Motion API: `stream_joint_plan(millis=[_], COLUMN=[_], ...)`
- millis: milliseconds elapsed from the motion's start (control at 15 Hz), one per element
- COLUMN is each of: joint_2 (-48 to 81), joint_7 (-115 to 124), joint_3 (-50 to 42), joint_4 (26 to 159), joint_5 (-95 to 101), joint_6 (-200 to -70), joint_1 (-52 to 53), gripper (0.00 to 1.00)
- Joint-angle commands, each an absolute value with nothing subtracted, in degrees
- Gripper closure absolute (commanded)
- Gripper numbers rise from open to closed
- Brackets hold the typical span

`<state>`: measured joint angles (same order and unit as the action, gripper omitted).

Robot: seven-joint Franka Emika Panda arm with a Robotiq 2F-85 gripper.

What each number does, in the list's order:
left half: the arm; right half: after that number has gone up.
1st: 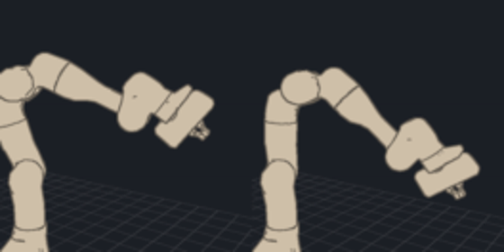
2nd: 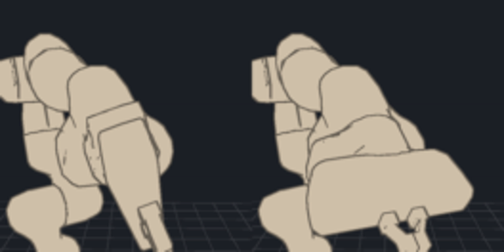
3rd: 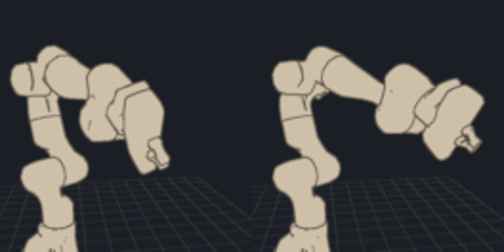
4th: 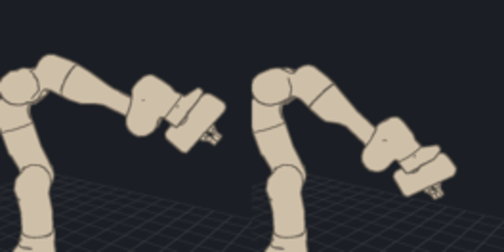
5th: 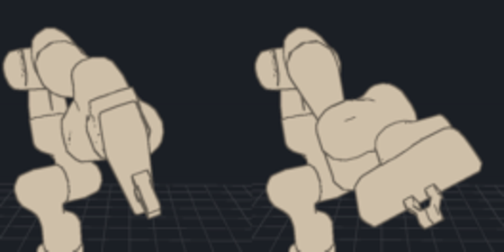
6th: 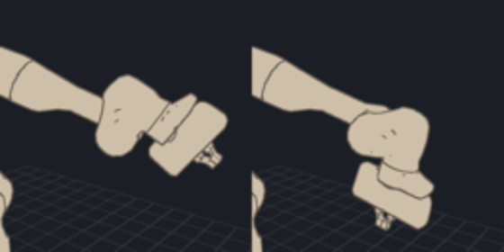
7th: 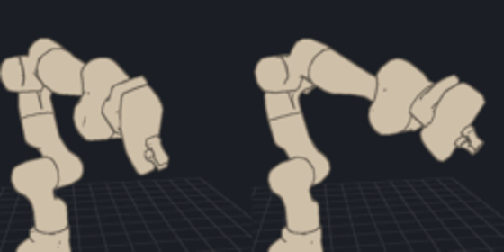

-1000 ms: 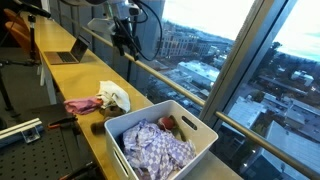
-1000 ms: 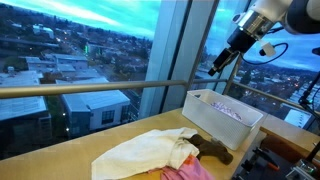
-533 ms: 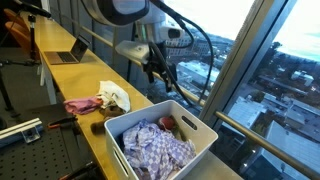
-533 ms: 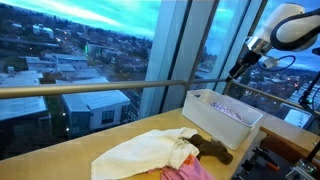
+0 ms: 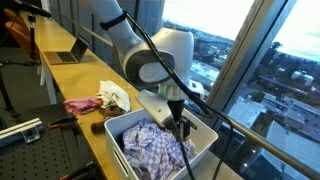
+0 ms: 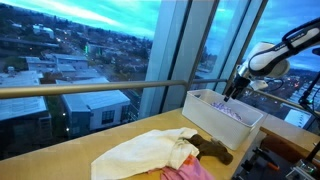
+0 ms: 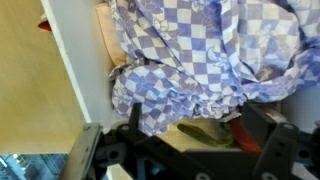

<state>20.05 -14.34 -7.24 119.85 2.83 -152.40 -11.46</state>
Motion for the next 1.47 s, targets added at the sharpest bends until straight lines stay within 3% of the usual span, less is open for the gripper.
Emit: stream_joint_plan(millis=[0, 867, 933, 1067, 1400], joint_2=[26.43, 40.26, 40.15, 39.38, 33.67], joint_7=[-15.87, -14.17, -14.00, -13.96, -13.52], joint_3=[-5.90, -2.93, -3.15, -3.54, -3.98], joint_4=[114.48, 110.75, 110.62, 110.79, 113.56], joint_5=[1.07, 1.03, 1.14, 1.36, 0.89], joint_6=[-151.07, -150.85, -150.72, -150.71, -151.20], joint_1=[-13.55, -13.97, -13.96, -14.02, -14.52], gripper=[0.00, 0.00, 0.25, 0.34, 0.72])
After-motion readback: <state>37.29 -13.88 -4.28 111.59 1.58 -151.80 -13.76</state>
